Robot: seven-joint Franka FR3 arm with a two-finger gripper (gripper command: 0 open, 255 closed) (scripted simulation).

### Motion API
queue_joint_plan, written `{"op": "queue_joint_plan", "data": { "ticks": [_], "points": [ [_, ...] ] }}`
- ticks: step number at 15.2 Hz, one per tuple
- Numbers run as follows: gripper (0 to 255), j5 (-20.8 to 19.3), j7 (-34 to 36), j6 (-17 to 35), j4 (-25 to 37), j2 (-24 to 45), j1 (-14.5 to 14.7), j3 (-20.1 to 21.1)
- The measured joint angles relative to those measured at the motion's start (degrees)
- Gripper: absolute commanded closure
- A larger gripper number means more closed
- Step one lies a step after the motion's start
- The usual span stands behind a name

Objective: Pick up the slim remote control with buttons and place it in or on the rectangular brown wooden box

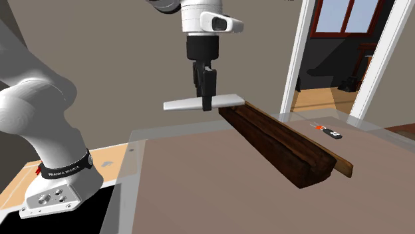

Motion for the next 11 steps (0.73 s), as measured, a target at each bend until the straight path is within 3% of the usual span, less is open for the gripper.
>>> {"op": "queue_joint_plan", "data": {
  "ticks": [4, 11],
  "points": [
    [255, 1.24, 0.08, -0.67, 4.67, 4.1, 0.83, 0.1],
    [255, 6.02, -0.03, -2.47, 21.83, 20.07, 2.72, 0.42]
  ]
}}
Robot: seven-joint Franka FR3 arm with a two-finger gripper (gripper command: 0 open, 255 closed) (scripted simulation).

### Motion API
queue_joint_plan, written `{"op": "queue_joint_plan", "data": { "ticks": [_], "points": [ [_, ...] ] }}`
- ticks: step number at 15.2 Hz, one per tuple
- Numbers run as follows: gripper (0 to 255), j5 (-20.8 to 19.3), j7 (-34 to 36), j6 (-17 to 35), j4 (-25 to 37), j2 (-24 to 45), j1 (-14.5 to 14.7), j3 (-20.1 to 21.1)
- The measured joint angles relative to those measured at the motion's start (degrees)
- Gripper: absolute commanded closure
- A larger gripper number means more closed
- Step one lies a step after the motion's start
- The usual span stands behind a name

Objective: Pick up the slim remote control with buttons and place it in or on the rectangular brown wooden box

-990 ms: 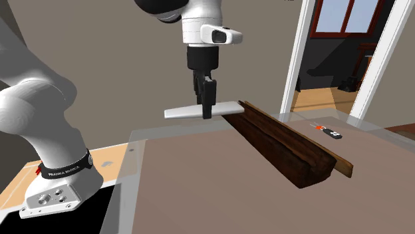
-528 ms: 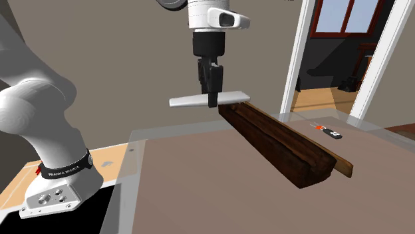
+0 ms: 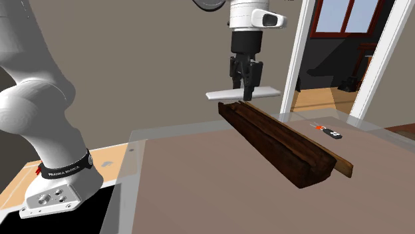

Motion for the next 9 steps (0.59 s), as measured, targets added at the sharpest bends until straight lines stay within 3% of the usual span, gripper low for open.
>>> {"op": "queue_joint_plan", "data": {
  "ticks": [7, 9],
  "points": [
    [255, 4.64, 0.0, -5.29, 21.94, 17.24, -0.41, 0.8],
    [255, 5.27, 0.19, -5.55, 24.81, 19.96, -0.52, 1.07]
  ]
}}
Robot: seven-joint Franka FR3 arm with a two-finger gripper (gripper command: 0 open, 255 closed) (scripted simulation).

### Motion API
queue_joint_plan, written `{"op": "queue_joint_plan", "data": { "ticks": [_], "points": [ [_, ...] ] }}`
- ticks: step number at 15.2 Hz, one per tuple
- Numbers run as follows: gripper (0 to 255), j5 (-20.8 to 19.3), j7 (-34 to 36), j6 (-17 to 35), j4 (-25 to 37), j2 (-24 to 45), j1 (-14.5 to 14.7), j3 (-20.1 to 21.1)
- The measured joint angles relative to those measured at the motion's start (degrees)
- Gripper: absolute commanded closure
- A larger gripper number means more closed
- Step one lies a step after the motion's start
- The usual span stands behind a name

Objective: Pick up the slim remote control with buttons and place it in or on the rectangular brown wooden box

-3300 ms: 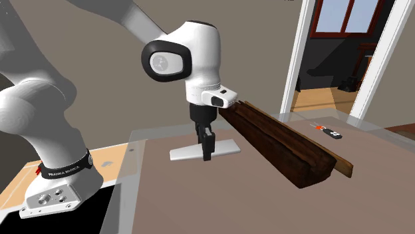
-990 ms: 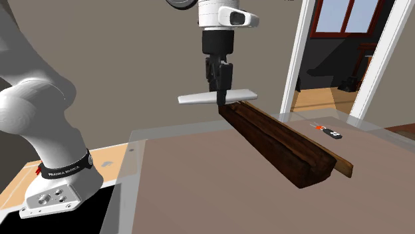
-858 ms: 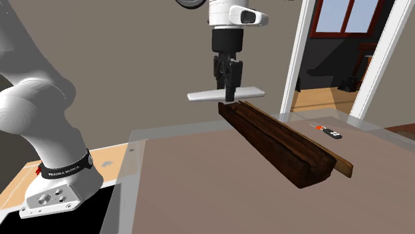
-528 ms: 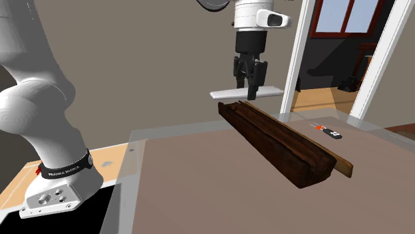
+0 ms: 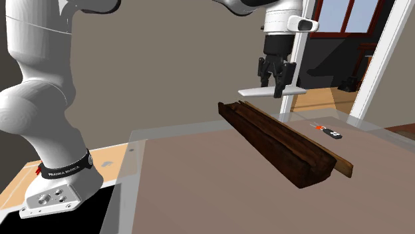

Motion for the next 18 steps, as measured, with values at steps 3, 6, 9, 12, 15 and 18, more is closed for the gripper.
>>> {"op": "queue_joint_plan", "data": {
  "ticks": [3, 6, 9, 12, 15, 18],
  "points": [
    [255, 0.21, 0.04, 1.77, -0.99, 0.8, 0.07, 0.14],
    [255, 0.34, -0.09, 3.87, -2.81, 1.11, 0.1, 0.19],
    [255, 0.45, -0.13, 6.24, -4.93, 1.36, 0.22, 0.27],
    [255, 0.6, -0.33, 8.13, -6.48, 1.72, 0.19, 0.32],
    [255, 0.65, -0.37, 8.71, -6.93, 1.85, 0.2, 0.34],
    [255, 0.66, -0.37, 8.79, -6.95, 1.89, 0.2, 0.35]
  ]
}}
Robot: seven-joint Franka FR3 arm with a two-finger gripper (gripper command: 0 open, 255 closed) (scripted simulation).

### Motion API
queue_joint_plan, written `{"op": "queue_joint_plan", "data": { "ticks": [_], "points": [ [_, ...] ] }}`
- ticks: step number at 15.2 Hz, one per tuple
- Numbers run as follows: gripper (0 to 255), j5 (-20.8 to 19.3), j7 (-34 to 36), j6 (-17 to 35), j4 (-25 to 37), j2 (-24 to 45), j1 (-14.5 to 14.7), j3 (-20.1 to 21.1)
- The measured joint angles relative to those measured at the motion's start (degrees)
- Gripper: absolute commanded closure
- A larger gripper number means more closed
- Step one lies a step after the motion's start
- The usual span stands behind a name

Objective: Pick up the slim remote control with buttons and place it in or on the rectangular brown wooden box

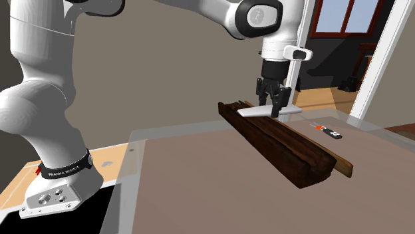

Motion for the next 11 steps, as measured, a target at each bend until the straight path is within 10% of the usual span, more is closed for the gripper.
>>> {"op": "queue_joint_plan", "data": {
  "ticks": [1, 2, 11],
  "points": [
    [255, 0.0, 0.0, 0.01, 0.0, 0.0, 0.0, 0.0],
    [0, 0.0, 0.0, 0.01, 0.0, 0.0, 0.0, 0.0],
    [0, -0.21, 0.17, -3.67, 3.32, -0.45, -0.12, -0.12]
  ]
}}
